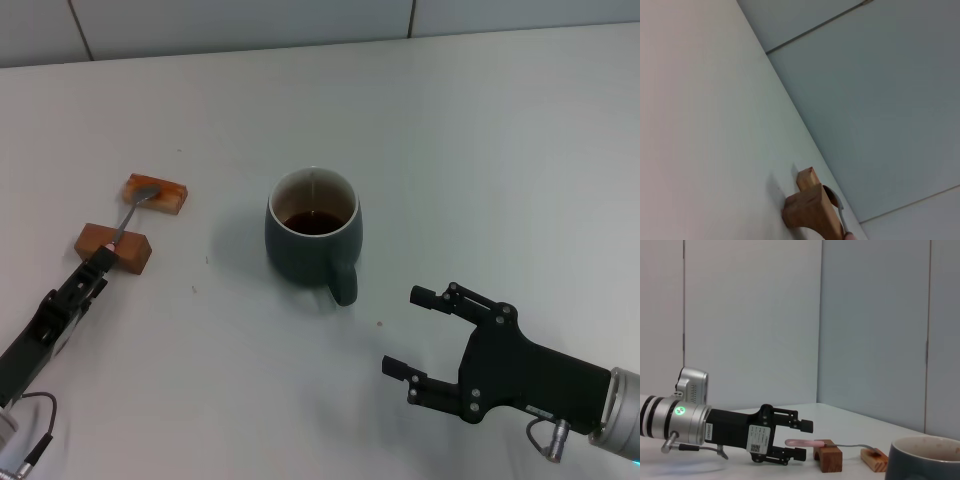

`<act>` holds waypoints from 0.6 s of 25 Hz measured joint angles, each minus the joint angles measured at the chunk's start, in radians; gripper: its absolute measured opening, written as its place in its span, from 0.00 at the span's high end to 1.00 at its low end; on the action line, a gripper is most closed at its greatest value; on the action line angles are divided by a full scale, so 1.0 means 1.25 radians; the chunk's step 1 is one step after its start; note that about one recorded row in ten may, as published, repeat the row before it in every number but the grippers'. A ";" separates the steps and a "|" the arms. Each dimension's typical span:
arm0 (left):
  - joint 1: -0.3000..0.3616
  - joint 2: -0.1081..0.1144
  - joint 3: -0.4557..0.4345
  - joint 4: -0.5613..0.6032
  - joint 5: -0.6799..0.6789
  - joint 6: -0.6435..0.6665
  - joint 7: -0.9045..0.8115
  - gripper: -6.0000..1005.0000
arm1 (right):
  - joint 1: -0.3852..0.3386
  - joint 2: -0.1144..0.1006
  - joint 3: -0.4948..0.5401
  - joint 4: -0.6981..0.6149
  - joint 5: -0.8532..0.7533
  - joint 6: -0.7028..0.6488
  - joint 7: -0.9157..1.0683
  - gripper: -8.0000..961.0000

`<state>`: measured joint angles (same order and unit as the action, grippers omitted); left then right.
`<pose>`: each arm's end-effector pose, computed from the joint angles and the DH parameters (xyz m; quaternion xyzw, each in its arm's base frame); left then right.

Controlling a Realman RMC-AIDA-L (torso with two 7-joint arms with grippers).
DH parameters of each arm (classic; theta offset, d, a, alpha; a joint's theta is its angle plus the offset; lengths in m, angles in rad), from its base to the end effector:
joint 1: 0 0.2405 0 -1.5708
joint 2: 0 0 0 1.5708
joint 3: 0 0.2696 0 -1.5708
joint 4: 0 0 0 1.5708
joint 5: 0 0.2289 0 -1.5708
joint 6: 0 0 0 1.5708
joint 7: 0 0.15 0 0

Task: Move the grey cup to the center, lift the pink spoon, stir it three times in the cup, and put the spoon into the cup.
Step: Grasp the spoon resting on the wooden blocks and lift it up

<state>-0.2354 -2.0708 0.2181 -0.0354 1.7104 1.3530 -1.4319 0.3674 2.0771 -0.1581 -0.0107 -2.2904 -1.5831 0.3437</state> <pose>-0.3927 0.2332 -0.0665 -0.5511 -0.6326 -0.4774 0.2613 0.3205 0.2265 -0.0997 -0.9112 0.0697 0.3367 0.2270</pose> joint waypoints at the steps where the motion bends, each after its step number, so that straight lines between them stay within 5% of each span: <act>1: 0.000 0.000 -0.001 -0.001 0.000 0.000 -0.001 0.36 | 0.000 0.000 0.000 0.000 0.000 0.000 0.000 0.18; 9: -0.003 0.001 -0.001 -0.001 -0.002 -0.003 -0.006 0.37 | 0.002 0.000 0.000 0.000 0.000 0.000 0.000 0.18; 15: -0.008 0.000 -0.001 -0.002 -0.002 -0.003 -0.014 0.52 | 0.002 0.000 0.000 0.000 0.000 0.000 0.000 0.18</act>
<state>-0.2456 -2.0709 0.2163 -0.0380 1.7085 1.3487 -1.4499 0.3700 2.0769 -0.1580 -0.0108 -2.2904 -1.5830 0.3436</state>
